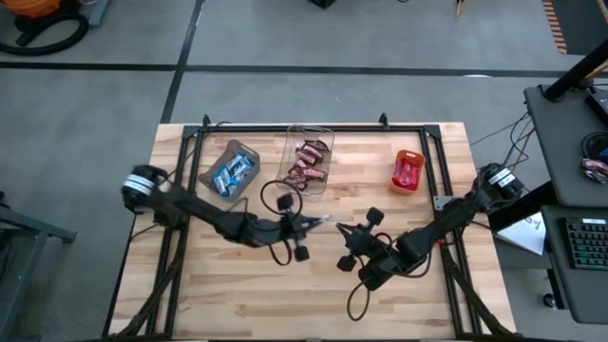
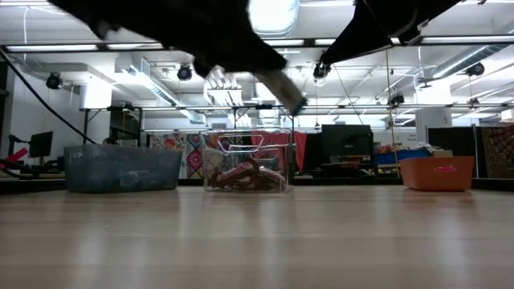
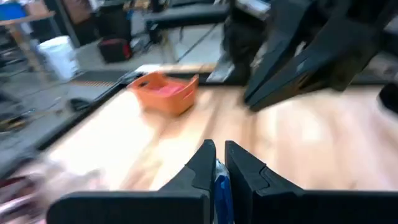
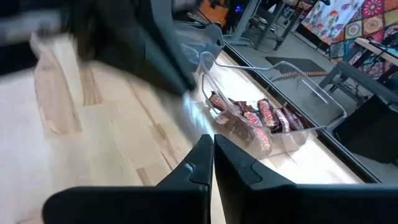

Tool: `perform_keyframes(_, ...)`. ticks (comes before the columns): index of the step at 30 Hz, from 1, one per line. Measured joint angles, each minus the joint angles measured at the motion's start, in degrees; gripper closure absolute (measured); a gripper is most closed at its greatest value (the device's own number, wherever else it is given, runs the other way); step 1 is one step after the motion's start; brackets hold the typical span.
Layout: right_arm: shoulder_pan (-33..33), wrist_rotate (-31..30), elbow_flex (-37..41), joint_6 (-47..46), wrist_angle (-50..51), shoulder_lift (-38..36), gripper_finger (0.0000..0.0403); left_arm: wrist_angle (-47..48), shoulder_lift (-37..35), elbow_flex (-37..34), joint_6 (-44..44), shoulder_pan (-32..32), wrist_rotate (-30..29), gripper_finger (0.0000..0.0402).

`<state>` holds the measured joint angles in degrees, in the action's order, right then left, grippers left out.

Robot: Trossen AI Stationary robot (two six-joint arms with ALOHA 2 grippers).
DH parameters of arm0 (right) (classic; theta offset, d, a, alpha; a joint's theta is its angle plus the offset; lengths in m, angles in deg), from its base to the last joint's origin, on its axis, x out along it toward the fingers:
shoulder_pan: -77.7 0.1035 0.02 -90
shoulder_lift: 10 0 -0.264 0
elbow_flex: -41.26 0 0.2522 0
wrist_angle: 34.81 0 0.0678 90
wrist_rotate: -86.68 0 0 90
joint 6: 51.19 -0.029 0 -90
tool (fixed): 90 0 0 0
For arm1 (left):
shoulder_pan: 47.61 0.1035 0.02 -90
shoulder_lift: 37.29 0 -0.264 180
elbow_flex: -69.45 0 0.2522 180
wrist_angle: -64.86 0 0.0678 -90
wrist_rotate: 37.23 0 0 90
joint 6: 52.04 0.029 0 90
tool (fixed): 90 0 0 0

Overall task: Sort candy
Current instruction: Put the blue chocolate into the black bin

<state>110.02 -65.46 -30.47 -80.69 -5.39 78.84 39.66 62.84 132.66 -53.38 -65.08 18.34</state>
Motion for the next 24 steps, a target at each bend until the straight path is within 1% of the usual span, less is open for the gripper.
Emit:
perform_keyframes(3,0.0,0.0,0.01,-0.38,1.26,-0.61,0.0394,15.35,-7.05,0.07,-0.94,0.0,-2.2,0.04)
perform_keyframes(6,0.0,0.0,0.02,-0.46,1.55,-1.23,0.0394,34.06,-15.16,0.18,-5.8,0.02,-2.38,0.04)
perform_keyframes(9,0.0,-0.01,0.02,-0.46,1.55,-1.43,0.0394,58.82,-23.05,2.89,-17.79,0.25,-2.64,0.0401)
perform_keyframes(11,0.0,0.02,0.02,-0.5,1.59,-1.4,0.0394,74.55,-26.95,5.43,-26.85,0.27,-4.33,0.0401)
perform_keyframes(13,-0.06,0.0,0.02,-0.51,1.49,-1.4,0.0394,87.64,-29.54,8.2,-35.05,0.52,-6.66,0.0401)
perform_keyframes(15,-0.11,0.01,0.02,-0.68,1.53,-1.4,0.0394,98.26,-31.28,10.56,-40.3,1.79,-7.45,0.0401)
perform_keyframes(17,-0.37,0.01,0.02,-0.7,1.34,-1.4,0.0394,105.75,-32.24,12.04,-43.26,4.35,-7.56,0.0401)
perform_keyframes(19,-0.72,0.03,0.02,-0.7,1.23,-1.4,0.0394,110.05,-32.76,12.5,-44.76,8.31,-7.46,0.0401)
perform_keyframes(21,-0.95,0.26,0.02,-0.71,1.22,-1.4,0.0394,111.9,-32.99,12.41,-44.57,13.27,-6.29,0.0401)
perform_keyframes(24,-1.14,0.65,0.02,-1.16,1.16,-1.4,0.0394,112.1,-32.26,11.45,-41.07,21.31,-3.24,0.0401)
